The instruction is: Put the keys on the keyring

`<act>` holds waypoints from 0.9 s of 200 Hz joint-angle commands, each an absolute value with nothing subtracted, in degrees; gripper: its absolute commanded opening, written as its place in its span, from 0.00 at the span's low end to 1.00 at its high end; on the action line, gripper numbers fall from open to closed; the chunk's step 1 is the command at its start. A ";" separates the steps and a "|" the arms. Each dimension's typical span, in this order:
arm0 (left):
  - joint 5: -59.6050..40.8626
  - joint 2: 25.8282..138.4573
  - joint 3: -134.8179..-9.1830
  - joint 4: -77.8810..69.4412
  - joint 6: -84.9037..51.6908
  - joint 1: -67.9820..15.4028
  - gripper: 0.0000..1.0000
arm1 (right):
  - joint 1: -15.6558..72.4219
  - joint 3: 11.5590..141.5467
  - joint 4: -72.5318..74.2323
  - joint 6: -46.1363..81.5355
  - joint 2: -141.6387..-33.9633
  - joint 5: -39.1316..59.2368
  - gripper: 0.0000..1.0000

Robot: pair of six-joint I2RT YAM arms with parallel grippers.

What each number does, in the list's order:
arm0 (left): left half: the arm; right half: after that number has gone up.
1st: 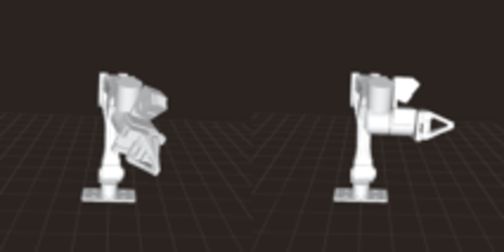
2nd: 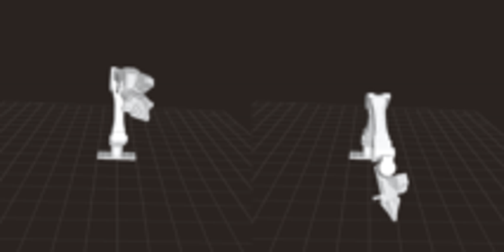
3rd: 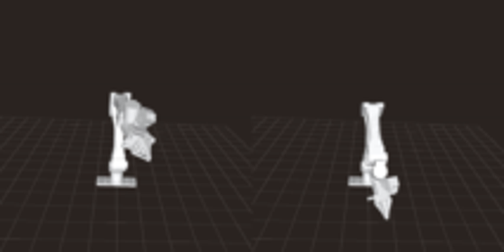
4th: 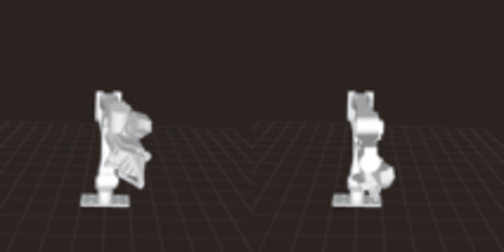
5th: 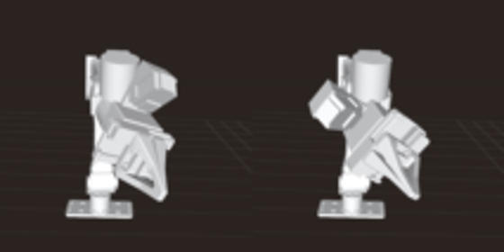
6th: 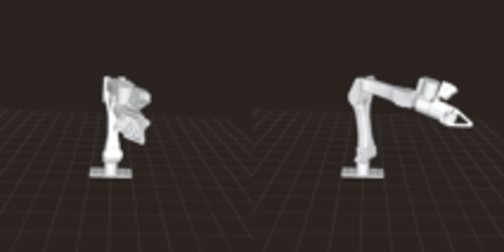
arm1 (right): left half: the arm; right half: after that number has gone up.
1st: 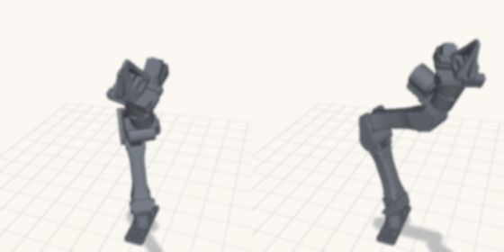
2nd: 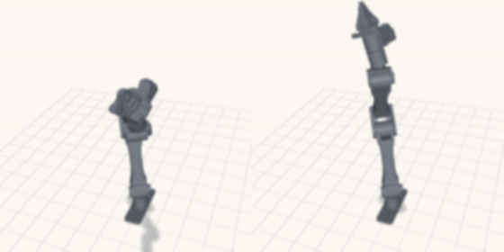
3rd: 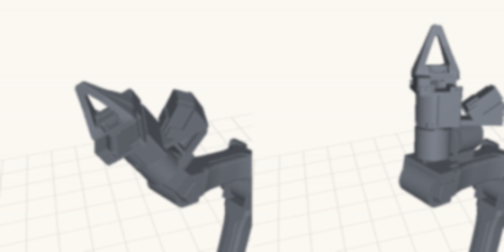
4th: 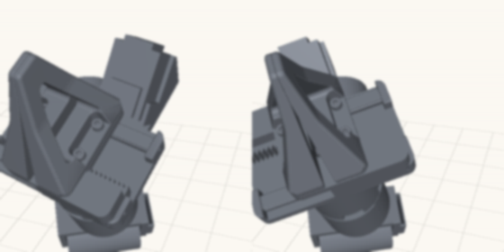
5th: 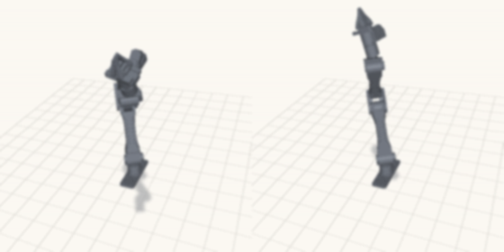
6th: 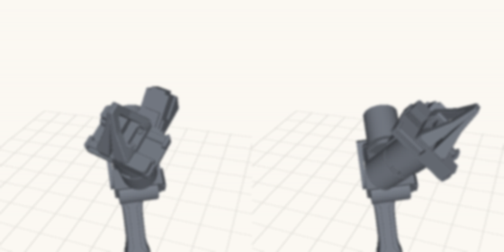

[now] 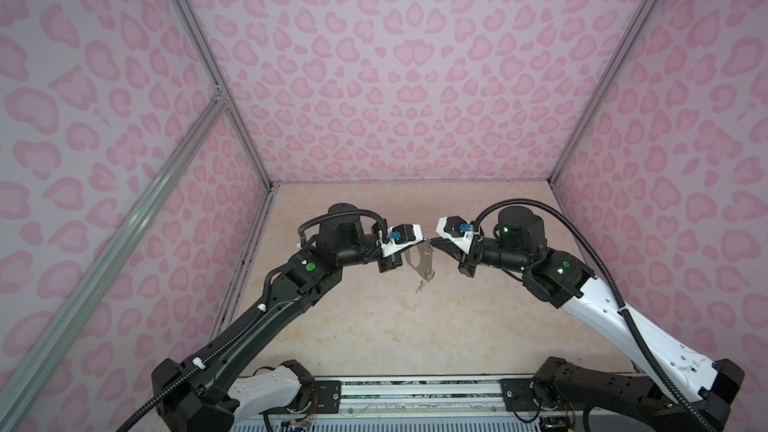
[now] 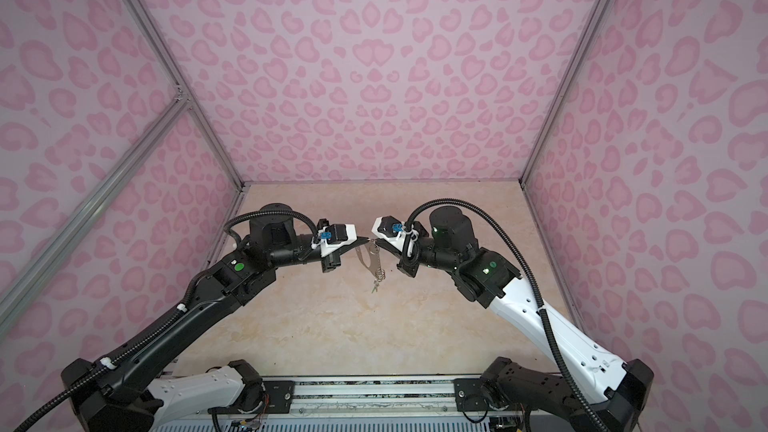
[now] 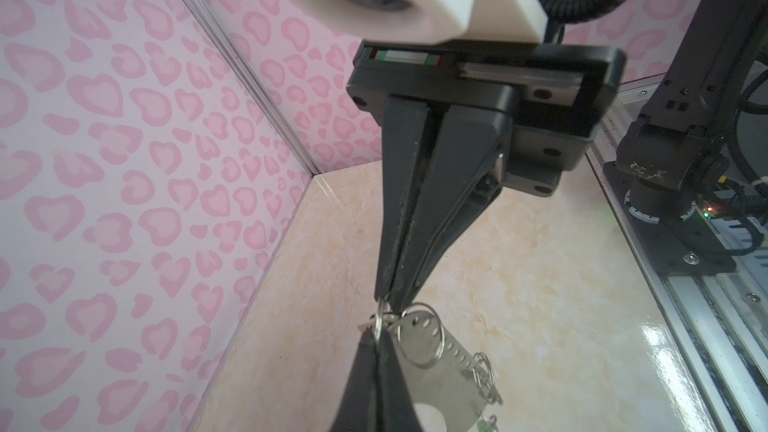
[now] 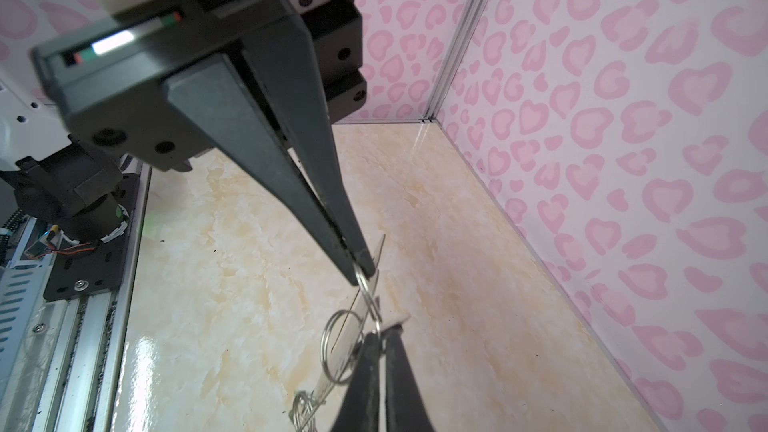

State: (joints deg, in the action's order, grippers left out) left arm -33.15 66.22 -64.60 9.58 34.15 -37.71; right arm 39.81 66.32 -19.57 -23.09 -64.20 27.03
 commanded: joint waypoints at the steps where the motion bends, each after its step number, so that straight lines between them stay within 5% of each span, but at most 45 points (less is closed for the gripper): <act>1: -34.27 65.92 -65.19 8.48 34.72 -37.70 0.03 | 39.90 66.68 -18.91 -21.98 -64.86 26.79 0.08; 56: -34.28 65.74 -65.04 8.31 34.56 -37.65 0.03 | 39.90 66.57 -19.11 -22.04 -64.82 27.61 0.00; 180: -34.44 66.53 -64.25 2.00 28.39 -37.70 0.03 | 41.04 66.19 -20.57 -23.99 -65.25 24.86 0.00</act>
